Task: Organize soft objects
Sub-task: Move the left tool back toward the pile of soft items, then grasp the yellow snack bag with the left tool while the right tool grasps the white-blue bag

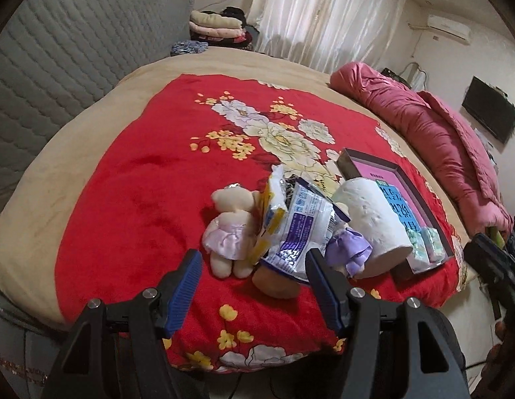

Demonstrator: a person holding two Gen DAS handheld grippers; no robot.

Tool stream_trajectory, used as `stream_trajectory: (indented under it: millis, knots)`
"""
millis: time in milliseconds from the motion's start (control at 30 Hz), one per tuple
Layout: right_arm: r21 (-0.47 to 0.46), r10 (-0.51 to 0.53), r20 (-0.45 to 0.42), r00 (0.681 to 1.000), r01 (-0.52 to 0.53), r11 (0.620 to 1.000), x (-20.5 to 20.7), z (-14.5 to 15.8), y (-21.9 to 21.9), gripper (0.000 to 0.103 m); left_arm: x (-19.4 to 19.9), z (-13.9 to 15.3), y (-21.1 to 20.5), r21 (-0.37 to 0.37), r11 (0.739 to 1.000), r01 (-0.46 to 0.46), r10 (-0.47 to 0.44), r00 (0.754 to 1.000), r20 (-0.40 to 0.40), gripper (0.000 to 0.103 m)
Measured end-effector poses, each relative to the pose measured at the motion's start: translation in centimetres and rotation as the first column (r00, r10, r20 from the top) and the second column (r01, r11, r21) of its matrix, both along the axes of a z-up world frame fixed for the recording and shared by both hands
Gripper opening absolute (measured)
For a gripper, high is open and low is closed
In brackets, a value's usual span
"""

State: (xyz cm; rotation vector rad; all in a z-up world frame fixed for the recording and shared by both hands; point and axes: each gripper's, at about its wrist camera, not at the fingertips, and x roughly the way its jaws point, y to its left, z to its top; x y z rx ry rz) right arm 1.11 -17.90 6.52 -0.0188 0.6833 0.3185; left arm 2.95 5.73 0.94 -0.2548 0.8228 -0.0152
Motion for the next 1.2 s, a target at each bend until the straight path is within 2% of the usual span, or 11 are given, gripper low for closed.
stream_trajectory:
  millis: [233, 400, 467, 533, 667, 967, 1200]
  knots:
    - [-0.041, 0.072, -0.047, 0.996, -0.074, 0.996, 0.0, -1.9, 2.9, 0.078, 3.0, -1.2, -1.5, -0.001, 0.998, 0.058, -0.058, 0.998, -0.006, 0.064]
    - [-0.044, 0.073, -0.076, 0.994, -0.076, 0.996, 0.7, -2.9, 3.2, 0.078, 4.9, -2.6, -1.2, -0.026, 0.998, 0.056, -0.057, 0.998, -0.031, 0.056]
    - [-0.046, 0.072, -0.085, 0.994, -0.076, 0.996, 0.9, -3.2, 3.2, 0.078, 5.3, -2.8, -1.0, -0.033, 0.998, 0.057, -0.058, 0.998, -0.025, 0.045]
    - [-0.047, 0.073, -0.094, 0.993, -0.078, 0.996, 1.2, -3.6, 3.4, 0.078, 5.8, -2.9, -0.9, -0.044, 0.997, 0.07, -0.071, 0.997, -0.018, 0.042]
    - [-0.053, 0.079, -0.112, 0.99, -0.086, 0.995, 1.7, -4.3, 4.0, 0.078, 7.0, -3.3, -0.8, -0.041, 0.996, 0.079, -0.081, 0.996, -0.029, 0.032]
    - [-0.068, 0.112, -0.147, 0.983, -0.124, 0.99, 2.6, -5.7, 6.0, 0.078, 8.7, -4.5, -1.2, -0.065, 0.991, 0.114, -0.116, 0.992, -0.041, 0.022]
    - [-0.077, 0.099, -0.159, 0.982, -0.113, 0.991, 3.4, -6.2, 6.5, 0.078, 9.3, -4.6, -0.4, -0.121, 0.985, 0.119, -0.123, 0.992, -0.027, 0.016]
